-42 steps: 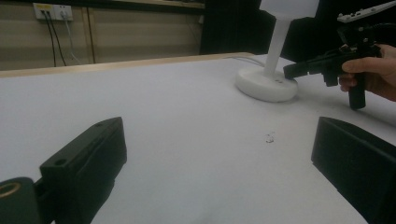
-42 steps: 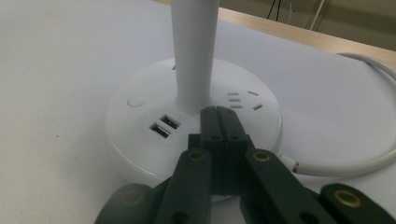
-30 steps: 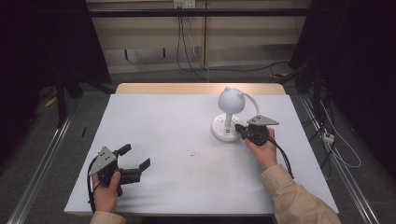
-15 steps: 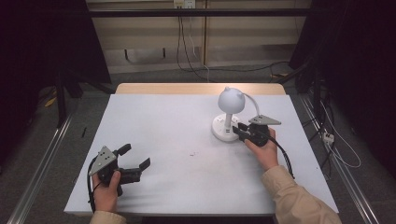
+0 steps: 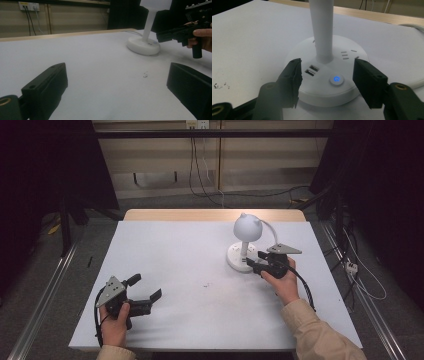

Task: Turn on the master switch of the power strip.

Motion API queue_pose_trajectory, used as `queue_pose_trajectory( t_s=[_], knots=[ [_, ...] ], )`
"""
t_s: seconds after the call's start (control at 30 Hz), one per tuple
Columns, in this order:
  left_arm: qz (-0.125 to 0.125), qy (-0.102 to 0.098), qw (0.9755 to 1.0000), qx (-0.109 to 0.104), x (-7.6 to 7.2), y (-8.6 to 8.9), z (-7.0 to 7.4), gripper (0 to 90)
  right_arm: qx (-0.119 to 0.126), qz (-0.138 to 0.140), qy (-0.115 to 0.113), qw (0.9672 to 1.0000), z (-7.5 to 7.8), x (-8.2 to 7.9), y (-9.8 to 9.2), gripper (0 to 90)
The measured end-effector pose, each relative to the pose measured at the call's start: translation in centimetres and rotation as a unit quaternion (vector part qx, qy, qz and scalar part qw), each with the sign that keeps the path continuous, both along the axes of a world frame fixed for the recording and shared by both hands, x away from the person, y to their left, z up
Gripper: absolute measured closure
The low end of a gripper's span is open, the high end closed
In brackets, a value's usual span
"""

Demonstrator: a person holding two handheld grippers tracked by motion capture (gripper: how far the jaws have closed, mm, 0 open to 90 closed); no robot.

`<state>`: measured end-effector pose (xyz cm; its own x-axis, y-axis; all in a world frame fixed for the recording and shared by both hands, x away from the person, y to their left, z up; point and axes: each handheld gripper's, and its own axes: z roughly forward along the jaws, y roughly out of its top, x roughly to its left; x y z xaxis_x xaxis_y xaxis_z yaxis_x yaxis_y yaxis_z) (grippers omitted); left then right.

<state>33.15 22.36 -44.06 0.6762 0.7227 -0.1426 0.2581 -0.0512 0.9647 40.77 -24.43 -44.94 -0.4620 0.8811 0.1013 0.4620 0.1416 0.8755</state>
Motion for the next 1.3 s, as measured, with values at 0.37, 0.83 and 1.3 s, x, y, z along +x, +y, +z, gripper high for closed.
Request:
queue_pose_trajectory(
  t_s=[0.37, 0.83, 1.3],
  knots=[
    [-0.003, 0.001, 1.0000, 0.003, 0.1, -0.1, 0.0, 3.1, 0.009, 0.008, 0.002, 0.9999, 0.1, -0.6, 0.1, 30.1],
    [-0.003, 0.001, 1.0000, 0.002, 0.1, -0.2, 0.0, 3.1, 0.018, 0.015, 0.009, 0.9997, 0.3, -1.6, -0.3, 22.9],
    [-0.005, 0.001, 1.0000, 0.003, 0.1, -0.2, 0.0, 3.1, 0.010, 0.023, 0.010, 0.9996, 0.5, -2.6, -0.7, 17.3]
  ],
)
